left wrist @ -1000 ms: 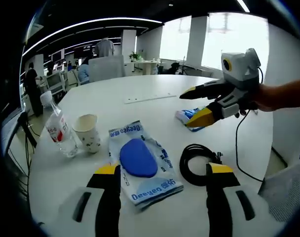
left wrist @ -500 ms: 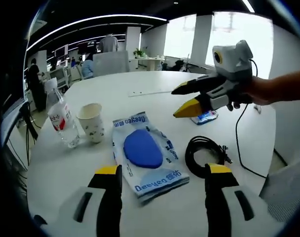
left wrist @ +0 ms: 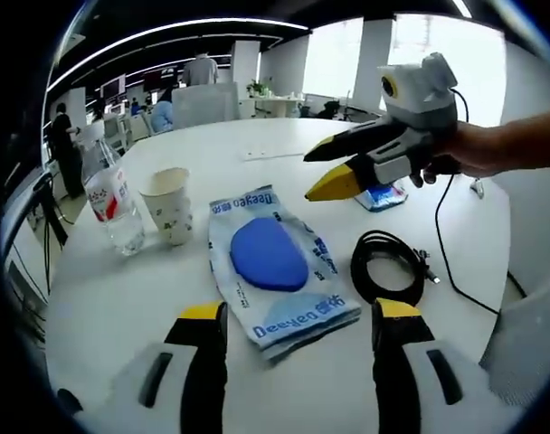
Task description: Arrange the tabletop items into an orderly group along one side of the table until the central work area is clear of visible clutter.
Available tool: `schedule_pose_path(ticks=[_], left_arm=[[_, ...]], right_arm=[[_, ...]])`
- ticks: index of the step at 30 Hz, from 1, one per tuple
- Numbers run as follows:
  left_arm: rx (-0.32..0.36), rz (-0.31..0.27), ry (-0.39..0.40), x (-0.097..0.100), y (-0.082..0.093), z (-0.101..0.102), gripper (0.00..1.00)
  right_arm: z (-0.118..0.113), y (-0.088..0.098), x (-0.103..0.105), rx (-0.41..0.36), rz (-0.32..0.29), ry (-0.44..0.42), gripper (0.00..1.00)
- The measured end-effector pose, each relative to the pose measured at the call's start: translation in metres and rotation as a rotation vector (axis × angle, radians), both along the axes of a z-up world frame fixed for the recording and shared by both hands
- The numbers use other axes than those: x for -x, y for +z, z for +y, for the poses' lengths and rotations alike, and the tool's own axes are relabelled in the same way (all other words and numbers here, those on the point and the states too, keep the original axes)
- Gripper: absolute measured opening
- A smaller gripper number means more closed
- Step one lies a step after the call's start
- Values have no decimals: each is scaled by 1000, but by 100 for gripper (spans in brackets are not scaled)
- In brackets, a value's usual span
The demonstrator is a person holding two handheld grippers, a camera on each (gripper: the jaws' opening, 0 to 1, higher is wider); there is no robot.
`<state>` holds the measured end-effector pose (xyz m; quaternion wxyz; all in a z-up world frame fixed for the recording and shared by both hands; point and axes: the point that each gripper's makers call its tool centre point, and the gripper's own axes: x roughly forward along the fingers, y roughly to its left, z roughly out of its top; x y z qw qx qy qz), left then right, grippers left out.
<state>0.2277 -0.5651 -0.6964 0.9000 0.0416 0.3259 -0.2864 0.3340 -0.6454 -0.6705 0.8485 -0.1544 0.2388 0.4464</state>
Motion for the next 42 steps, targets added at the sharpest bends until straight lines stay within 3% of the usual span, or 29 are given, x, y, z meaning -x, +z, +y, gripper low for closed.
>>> schedule_pose_path(ticks=[13,42], left_arm=[[-12,42,7,0,-18,2,59],[-1,79,78,-3,-32,16,54]], right_arm=[[5,-8,-8,27,8,26,44],[14,-33,-30,69,22,34,37]])
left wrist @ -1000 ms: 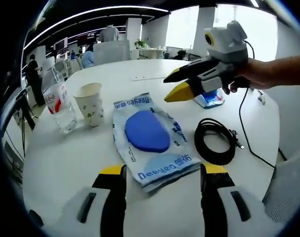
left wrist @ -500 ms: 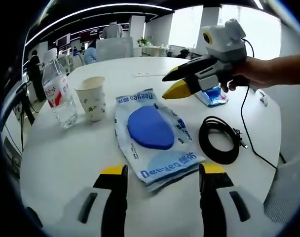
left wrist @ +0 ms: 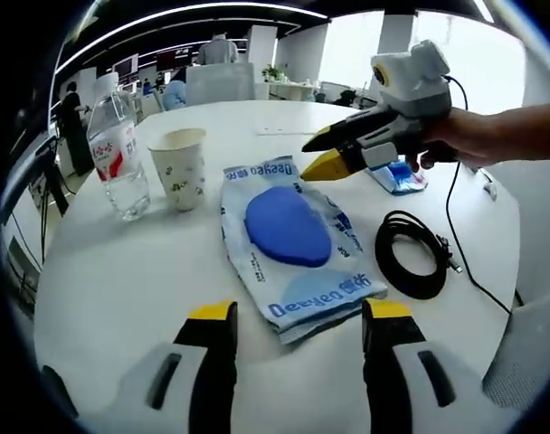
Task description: Arrange the tabletop items into an orderly group along one side of the table until the central work area is clear of visible clutter.
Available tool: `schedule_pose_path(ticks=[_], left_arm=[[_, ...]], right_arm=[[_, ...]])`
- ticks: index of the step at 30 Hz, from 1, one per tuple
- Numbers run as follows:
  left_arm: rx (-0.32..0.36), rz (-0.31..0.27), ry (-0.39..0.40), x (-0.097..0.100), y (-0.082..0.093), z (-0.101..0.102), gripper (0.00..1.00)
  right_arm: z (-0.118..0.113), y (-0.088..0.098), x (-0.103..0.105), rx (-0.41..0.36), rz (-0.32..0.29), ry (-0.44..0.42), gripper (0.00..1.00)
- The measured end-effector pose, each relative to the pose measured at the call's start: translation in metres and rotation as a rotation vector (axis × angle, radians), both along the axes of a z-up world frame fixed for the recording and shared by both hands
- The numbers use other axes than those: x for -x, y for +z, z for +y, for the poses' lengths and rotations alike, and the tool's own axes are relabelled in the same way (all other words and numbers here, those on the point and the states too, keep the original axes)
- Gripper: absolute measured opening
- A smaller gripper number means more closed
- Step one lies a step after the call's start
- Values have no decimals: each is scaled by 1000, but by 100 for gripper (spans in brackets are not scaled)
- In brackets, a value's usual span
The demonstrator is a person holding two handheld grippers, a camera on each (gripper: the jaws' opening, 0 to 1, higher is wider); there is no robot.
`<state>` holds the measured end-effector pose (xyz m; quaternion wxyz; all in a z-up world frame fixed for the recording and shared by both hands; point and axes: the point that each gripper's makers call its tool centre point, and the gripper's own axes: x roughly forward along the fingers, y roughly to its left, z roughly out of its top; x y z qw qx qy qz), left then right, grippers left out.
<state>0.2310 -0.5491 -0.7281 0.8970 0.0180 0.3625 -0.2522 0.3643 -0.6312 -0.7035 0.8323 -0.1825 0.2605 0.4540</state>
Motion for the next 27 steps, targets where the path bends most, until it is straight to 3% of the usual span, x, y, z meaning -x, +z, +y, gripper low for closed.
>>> schedule_pose_path(ticks=[27], left_arm=[[4,17,59,-2,-9,13,50]], right_arm=[[0,-12,-33,99,-80,32,26]])
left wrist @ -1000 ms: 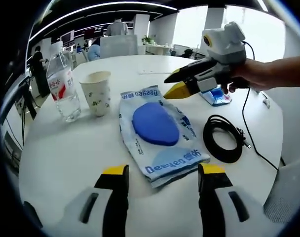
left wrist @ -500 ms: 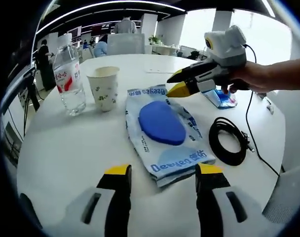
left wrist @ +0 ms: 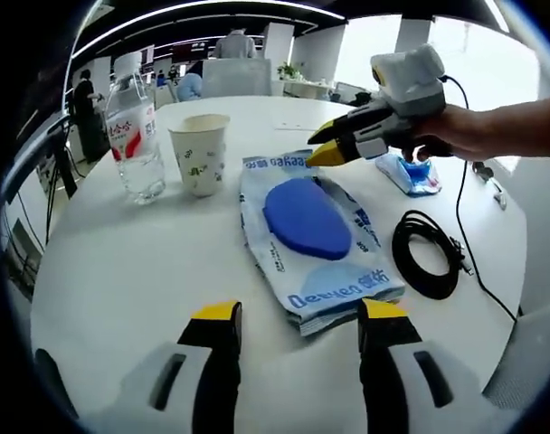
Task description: Arrange the tabletop items into an orderly group along one side of the table until the central work area is clear of visible clutter.
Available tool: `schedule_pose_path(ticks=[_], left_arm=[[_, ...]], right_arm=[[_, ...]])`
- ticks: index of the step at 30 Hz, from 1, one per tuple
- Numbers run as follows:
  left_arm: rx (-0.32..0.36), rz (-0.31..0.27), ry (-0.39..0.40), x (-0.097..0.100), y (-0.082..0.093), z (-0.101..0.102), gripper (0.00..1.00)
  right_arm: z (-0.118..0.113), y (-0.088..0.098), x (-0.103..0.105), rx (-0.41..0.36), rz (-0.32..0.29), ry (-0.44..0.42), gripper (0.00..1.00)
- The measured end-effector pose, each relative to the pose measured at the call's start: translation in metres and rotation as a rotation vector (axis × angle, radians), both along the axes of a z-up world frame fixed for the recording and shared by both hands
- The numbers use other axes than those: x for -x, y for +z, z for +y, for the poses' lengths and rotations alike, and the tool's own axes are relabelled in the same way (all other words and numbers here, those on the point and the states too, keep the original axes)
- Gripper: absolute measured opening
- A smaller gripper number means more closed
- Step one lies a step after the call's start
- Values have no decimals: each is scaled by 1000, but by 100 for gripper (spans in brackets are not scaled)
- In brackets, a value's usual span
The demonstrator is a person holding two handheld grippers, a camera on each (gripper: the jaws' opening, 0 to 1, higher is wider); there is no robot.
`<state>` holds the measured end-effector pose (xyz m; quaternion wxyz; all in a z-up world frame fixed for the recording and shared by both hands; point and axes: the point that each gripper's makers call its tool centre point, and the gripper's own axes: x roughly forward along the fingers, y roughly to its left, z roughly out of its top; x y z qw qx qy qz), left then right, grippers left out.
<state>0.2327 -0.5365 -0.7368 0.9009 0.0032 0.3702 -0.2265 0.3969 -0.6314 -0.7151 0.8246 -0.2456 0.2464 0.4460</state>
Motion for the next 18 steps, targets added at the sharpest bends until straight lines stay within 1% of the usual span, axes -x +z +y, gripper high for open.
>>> schedule_pose_path(ticks=[6,8,10,14,18], left_arm=[[-2,0,-6,-1,0,1,51],[-4,1,-9,-1,0,0,51],[-5,0,-11,-1,0,0,51],[-8,-4,-13,-2,0,0,51],[-4,-6,-10,-4,0,0,50]], right_arm=[[-2,-6,-2,28,0,9,24],[-2,-9,-1,36,10,22,21],[-4,-10,-2,47,3,23,18],[-7,-11,-2,36,14,7,14],[-13,-10,-3,34,19,-13,7]])
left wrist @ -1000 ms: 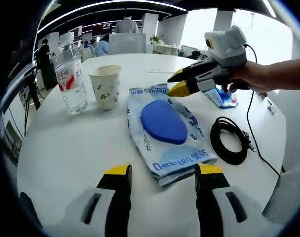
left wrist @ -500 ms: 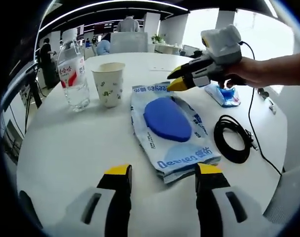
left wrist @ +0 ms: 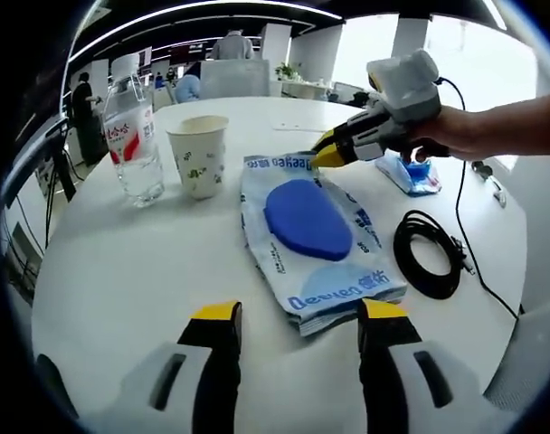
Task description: Arrange the tabletop items into an orderly group along one side of the table until the central work area is clear of visible clutter.
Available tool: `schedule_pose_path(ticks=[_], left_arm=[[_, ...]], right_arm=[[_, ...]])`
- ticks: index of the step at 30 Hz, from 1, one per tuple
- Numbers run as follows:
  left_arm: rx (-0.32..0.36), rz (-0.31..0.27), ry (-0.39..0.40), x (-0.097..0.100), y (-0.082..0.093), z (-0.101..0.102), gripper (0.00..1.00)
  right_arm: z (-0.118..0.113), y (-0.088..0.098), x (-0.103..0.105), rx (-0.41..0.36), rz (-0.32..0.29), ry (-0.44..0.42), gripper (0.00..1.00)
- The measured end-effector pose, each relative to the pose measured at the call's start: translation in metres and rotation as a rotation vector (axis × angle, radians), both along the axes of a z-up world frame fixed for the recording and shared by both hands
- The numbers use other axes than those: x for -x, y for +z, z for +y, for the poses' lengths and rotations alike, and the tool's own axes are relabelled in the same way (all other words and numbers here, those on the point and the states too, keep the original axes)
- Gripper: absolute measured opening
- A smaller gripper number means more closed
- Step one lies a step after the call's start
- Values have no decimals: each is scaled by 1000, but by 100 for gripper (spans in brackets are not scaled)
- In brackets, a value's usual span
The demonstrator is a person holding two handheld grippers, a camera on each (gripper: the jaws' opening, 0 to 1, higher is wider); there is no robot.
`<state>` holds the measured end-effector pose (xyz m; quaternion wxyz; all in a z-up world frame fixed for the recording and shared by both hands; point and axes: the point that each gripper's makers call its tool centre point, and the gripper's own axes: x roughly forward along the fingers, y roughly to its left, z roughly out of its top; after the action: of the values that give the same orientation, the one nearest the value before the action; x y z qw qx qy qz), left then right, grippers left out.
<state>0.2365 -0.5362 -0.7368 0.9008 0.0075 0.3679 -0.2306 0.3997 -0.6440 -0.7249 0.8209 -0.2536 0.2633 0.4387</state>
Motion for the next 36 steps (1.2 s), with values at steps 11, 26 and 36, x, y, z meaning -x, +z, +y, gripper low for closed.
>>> schedule_pose_path(ticks=[11,26,36], left_arm=[[7,1,6,-2,0,4,50],[-6,-13,28,-13,2,10,47],[-23,-16,25,-16,3,13,46]], right_arm=[[-7,1,2,-2,20,-27,2],[-42,-2,13,4,67,-97,0],[-48,-4,19,-15,95,-137,0]])
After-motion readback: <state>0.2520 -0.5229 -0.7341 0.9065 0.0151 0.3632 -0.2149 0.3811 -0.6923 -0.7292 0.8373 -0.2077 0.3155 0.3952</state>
